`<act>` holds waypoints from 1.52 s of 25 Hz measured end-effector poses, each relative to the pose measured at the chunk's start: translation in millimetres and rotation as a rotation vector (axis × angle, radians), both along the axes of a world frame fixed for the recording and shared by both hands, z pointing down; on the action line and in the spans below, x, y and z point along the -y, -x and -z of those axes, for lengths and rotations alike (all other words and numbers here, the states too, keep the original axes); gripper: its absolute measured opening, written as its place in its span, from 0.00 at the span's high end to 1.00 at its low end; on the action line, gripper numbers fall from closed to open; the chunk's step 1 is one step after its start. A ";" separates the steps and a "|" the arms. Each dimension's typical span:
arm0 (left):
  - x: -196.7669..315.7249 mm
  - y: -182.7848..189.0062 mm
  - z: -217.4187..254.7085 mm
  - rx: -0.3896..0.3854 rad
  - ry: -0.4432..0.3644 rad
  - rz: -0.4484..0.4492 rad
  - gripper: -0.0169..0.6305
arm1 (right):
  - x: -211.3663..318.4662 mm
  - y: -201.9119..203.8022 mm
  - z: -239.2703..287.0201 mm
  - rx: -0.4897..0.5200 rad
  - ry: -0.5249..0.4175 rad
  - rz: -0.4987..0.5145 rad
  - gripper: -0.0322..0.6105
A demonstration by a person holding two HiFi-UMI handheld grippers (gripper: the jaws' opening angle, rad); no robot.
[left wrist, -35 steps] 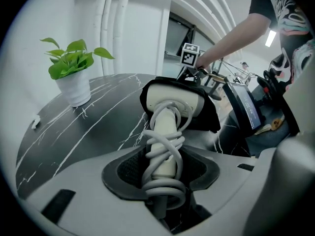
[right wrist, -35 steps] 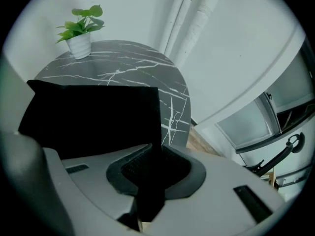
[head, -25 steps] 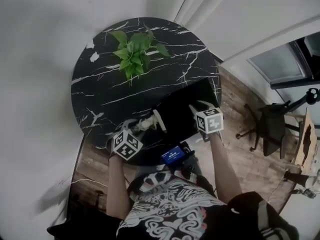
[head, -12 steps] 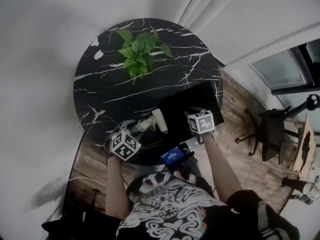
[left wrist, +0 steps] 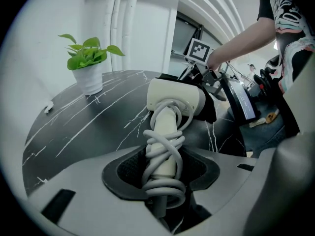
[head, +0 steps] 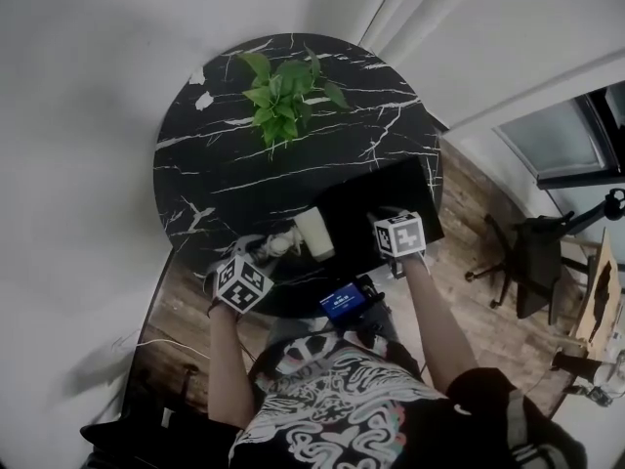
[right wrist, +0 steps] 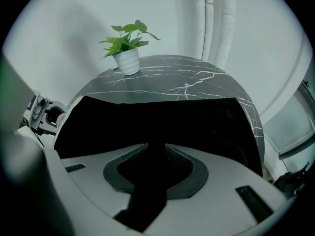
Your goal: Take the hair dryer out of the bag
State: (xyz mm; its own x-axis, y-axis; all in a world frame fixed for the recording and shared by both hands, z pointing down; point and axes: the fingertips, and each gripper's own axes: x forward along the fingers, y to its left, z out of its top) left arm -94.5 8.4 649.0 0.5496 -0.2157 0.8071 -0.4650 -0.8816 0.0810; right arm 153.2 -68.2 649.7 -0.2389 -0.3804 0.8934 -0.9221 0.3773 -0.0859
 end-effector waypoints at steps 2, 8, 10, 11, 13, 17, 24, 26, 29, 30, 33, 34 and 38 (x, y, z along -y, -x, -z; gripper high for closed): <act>-2.6 6.7 0.0 0.006 0.006 0.014 0.66 | 0.2 1.7 -1.9 0.007 0.006 0.003 0.79; -10.6 17.1 -0.8 0.005 0.041 0.043 0.66 | -1.0 0.0 -0.9 -0.011 0.001 0.005 0.79; -11.1 16.9 -0.7 0.014 0.038 0.045 0.66 | -0.8 -1.2 -1.1 -0.004 0.003 -0.003 0.79; -11.4 16.8 -0.1 0.020 0.034 0.047 0.66 | -0.6 -1.6 -1.1 0.003 0.007 -0.005 0.79; -12.3 18.8 3.2 0.023 0.024 0.064 0.59 | 0.7 -3.6 4.2 0.012 -0.010 -0.021 0.80; -11.2 34.7 14.8 0.007 -0.010 0.146 0.57 | 5.0 4.7 38.9 0.012 -0.156 -0.032 0.82; 1.9 57.8 67.3 -0.145 -0.148 0.336 0.58 | -15.9 29.0 133.5 -0.013 -0.495 0.037 0.82; 8.8 59.6 82.8 -0.198 -0.186 0.382 0.58 | -22.8 31.6 150.4 -0.022 -0.531 0.046 0.82; 14.3 47.2 103.7 -0.238 -0.241 0.389 0.58 | -29.1 40.3 172.9 0.040 -0.579 0.035 0.82; 15.1 41.8 111.5 -0.237 -0.268 0.381 0.58 | -31.5 45.6 179.7 0.076 -0.594 0.029 0.82; 17.3 31.5 139.9 -0.251 -0.354 0.396 0.66 | -41.0 65.5 194.4 0.162 -0.629 0.052 0.85; 18.7 30.4 150.8 -0.269 -0.380 0.424 0.70 | -43.9 71.8 198.4 0.175 -0.644 0.075 0.85; 20.4 28.6 183.9 -0.317 -0.426 0.607 0.91 | -62.8 88.5 228.0 0.246 -0.698 0.136 0.88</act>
State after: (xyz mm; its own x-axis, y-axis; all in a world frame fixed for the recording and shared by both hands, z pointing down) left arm -123.1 -12.0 465.1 0.4267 -0.8044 0.4134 -0.8841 -0.4674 0.0031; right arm 64.7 -5.4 421.8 -0.4857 -0.7917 0.3704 -0.8486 0.5287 0.0172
